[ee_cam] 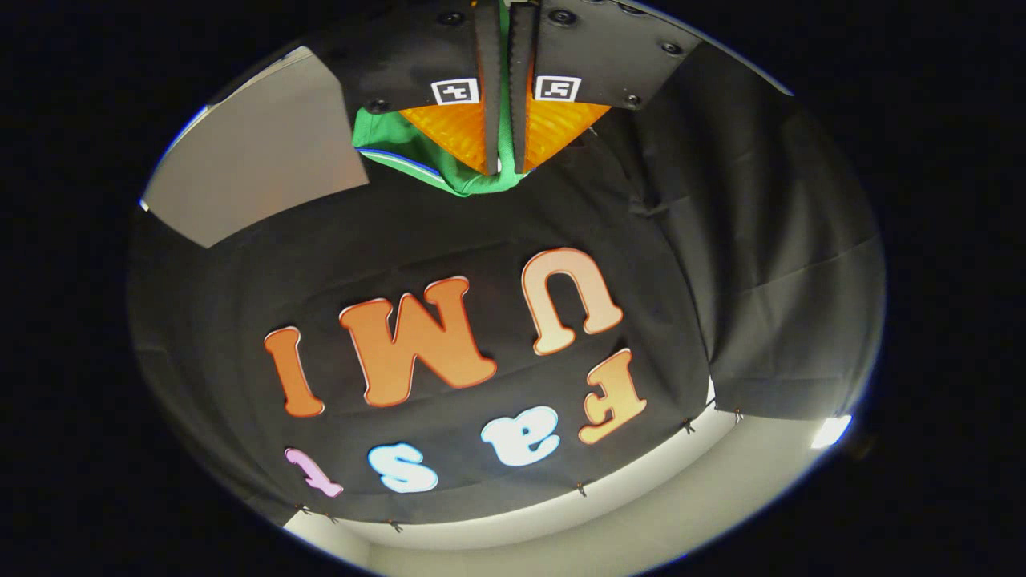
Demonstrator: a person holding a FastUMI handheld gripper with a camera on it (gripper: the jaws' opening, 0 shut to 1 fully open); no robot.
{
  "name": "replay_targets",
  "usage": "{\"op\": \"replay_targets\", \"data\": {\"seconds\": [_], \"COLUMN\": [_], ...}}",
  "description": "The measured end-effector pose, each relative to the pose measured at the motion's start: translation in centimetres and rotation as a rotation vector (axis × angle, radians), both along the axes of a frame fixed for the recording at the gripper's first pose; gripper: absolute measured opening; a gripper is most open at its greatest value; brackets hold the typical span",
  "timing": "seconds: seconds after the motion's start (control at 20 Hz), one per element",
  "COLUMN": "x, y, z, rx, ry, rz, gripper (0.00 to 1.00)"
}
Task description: Put the clothes into the washing machine and then close the washing machine lid.
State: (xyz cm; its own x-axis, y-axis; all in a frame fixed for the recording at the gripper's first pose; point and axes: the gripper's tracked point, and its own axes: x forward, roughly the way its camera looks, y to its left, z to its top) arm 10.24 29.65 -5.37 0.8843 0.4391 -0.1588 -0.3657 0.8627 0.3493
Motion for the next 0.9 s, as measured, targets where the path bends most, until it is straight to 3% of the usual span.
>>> {"op": "replay_targets", "data": {"seconds": [0.4, 0.9], "x": [4.2, 7.1], "y": [7.9, 10.2], "z": [-14.4, -31.6], "rx": [-0.042, -0.111], "ry": [0.199, 0.459], "rz": [0.060, 0.078], "gripper": [0.12, 0.12]}}
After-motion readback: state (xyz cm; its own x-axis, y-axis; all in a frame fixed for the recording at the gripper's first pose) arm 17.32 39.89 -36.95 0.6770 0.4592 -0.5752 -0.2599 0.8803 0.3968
